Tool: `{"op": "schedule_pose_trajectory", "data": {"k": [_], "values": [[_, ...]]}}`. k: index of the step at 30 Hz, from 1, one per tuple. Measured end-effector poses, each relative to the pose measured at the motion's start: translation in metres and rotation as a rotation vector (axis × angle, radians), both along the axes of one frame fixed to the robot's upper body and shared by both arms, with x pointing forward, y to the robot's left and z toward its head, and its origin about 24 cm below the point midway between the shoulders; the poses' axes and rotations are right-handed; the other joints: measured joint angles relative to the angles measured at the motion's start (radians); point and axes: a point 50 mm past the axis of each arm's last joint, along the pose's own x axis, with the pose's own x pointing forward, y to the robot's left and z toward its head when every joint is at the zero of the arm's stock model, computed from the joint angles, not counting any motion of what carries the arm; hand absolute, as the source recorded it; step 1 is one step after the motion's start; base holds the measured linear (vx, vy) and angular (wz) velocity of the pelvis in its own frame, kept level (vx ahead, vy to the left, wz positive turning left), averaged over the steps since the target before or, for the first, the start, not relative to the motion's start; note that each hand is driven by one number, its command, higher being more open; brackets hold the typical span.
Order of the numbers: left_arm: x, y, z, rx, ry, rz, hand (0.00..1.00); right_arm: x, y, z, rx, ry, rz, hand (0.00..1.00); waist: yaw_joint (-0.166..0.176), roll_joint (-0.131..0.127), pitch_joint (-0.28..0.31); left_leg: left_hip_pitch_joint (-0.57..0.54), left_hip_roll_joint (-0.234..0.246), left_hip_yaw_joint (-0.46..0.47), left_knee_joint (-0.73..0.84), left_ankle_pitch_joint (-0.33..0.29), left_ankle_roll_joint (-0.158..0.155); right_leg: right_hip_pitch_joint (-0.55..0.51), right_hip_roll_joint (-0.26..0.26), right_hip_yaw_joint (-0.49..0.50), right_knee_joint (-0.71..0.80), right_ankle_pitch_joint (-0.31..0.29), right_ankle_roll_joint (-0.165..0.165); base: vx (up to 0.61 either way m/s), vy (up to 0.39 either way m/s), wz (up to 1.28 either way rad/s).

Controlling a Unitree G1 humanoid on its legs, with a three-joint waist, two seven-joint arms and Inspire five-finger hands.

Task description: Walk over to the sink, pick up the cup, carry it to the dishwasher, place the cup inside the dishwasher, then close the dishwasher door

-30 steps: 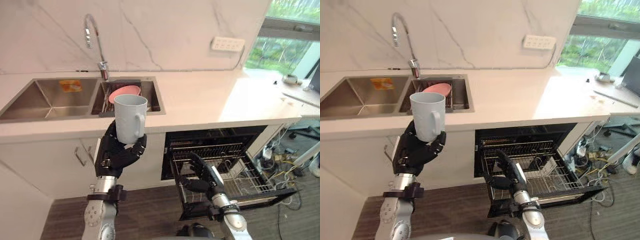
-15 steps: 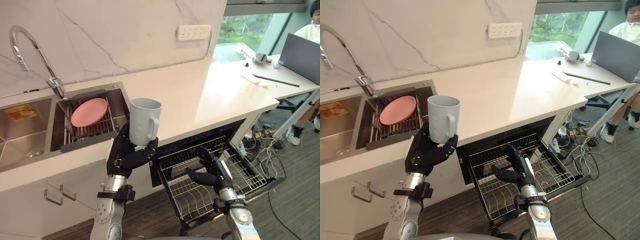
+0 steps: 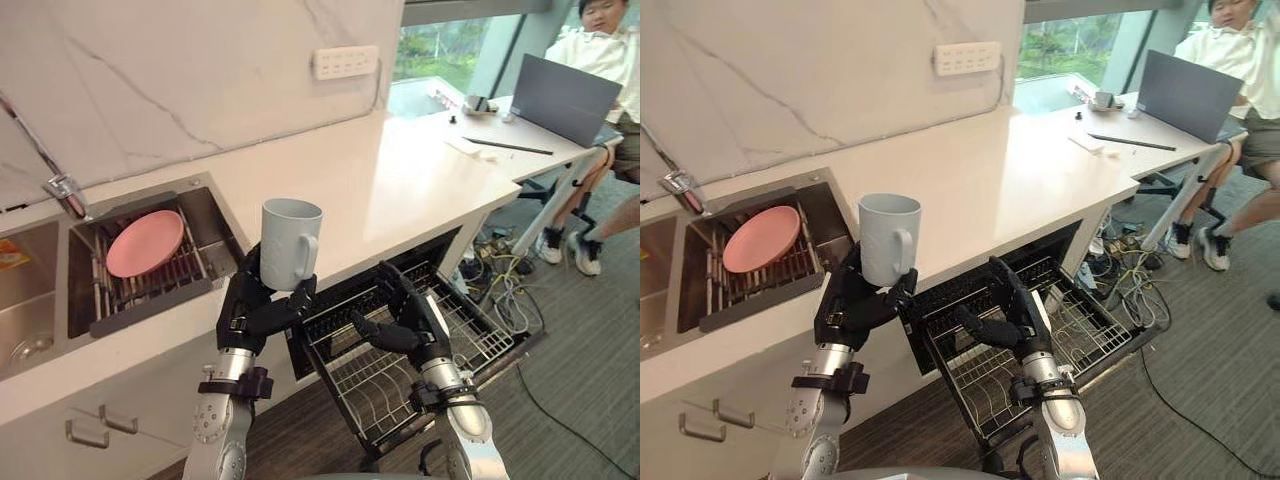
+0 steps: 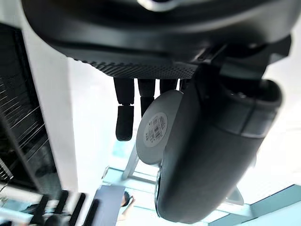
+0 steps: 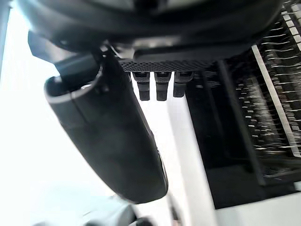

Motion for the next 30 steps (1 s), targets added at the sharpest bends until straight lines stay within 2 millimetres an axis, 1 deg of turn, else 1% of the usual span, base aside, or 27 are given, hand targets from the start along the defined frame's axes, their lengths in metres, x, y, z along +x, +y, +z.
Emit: {"op": "schedule_pose_trajectory", "data": {"k": [3, 7, 9, 13, 18, 22, 30], "values": [[0.003, -0.004, -0.003, -0.001, 0.006, -0.024, 0.30, -0.004, 0.002, 0.009, 0.040, -0.040, 0.023, 0.90, -0.008, 0.000, 0.000, 0.001, 0.008, 0.022, 0.002, -0.002, -0.004, -0.008, 0.010, 0.019, 0.000, 0.005, -0.004, -0.02, -0.035, -0.23], [0.008, -0.008, -0.004, -0.006, 0.005, -0.040, 0.30, -0.006, 0.004, 0.015, 0.076, -0.067, 0.045, 0.90, -0.014, 0.000, 0.000, 0.004, 0.017, 0.050, 0.005, -0.002, -0.008, -0.017, 0.021, 0.040, 0.000, 0.011, -0.011, -0.02, -0.022, -0.19], [0.011, -0.013, -0.008, 0.003, 0.019, -0.063, 0.30, -0.006, 0.005, 0.020, 0.083, -0.092, 0.067, 0.90, -0.023, 0.001, -0.001, 0.007, 0.022, 0.059, 0.005, -0.001, -0.011, -0.022, 0.027, 0.048, 0.000, 0.012, -0.013, -0.04, -0.023, -0.13], [0.012, -0.022, -0.016, 0.010, 0.047, -0.108, 0.30, -0.007, 0.007, 0.029, 0.098, -0.132, 0.093, 0.90, -0.028, 0.001, -0.001, 0.007, 0.027, 0.073, 0.006, 0.002, -0.016, -0.028, 0.034, 0.056, -0.001, 0.014, -0.017, -0.03, -0.016, -0.12], [0.008, -0.036, -0.022, 0.030, 0.062, -0.200, 0.30, -0.007, 0.007, 0.029, 0.107, -0.133, 0.094, 0.90, -0.035, 0.002, -0.001, 0.009, 0.032, 0.079, 0.005, 0.006, -0.023, -0.031, 0.040, 0.057, -0.001, 0.009, -0.024, -0.02, -0.005, -0.04], [0.007, -0.037, -0.022, 0.038, 0.056, -0.227, 0.30, -0.007, 0.008, 0.028, 0.101, -0.119, 0.093, 0.90, -0.036, 0.003, -0.005, 0.010, 0.033, 0.082, 0.003, 0.009, -0.027, -0.032, 0.044, 0.050, -0.001, 0.003, -0.034, -0.01, -0.001, -0.02], [0.005, -0.040, -0.023, 0.039, 0.054, -0.272, 0.30, -0.007, 0.011, 0.024, 0.101, -0.075, 0.062, 0.90, -0.037, 0.004, -0.031, 0.011, 0.039, 0.082, -0.004, 0.014, -0.034, -0.036, 0.051, 0.049, -0.001, 0.001, -0.040, 0.00, 0.000, 0.00]]}}
